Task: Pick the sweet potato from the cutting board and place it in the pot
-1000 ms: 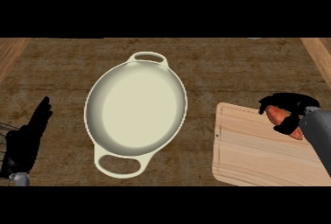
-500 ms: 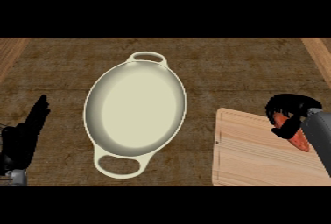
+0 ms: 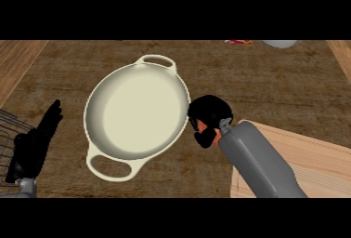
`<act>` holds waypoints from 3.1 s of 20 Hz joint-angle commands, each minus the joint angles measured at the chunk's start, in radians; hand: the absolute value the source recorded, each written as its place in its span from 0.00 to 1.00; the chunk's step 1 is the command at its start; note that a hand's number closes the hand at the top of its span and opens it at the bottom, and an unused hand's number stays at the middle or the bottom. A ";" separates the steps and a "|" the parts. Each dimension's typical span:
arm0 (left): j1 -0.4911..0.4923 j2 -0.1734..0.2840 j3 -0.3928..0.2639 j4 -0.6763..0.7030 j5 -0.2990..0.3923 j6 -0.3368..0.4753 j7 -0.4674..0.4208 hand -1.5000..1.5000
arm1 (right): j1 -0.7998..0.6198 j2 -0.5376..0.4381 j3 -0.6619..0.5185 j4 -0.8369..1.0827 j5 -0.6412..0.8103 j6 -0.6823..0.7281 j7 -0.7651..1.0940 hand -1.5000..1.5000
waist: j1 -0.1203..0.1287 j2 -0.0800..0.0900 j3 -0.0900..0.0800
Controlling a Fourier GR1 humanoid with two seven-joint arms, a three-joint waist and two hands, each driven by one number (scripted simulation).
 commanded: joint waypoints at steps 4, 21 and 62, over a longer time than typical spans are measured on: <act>-0.021 -0.020 -0.026 0.019 -0.005 -0.006 0.008 0.50 | -0.090 0.071 0.213 -0.239 0.005 -0.193 0.340 1.00 | 0.017 -0.012 0.000; -0.075 -0.003 0.012 0.085 -0.008 -0.005 -0.026 0.50 | -0.459 0.073 0.508 -0.494 -0.061 -0.649 1.184 1.00 | 0.014 0.020 -0.002; -0.076 -0.039 -0.014 0.031 -0.035 -0.025 -0.039 0.50 | -0.675 0.073 0.350 0.475 -0.724 -1.162 0.374 0.00 | 0.070 0.059 0.000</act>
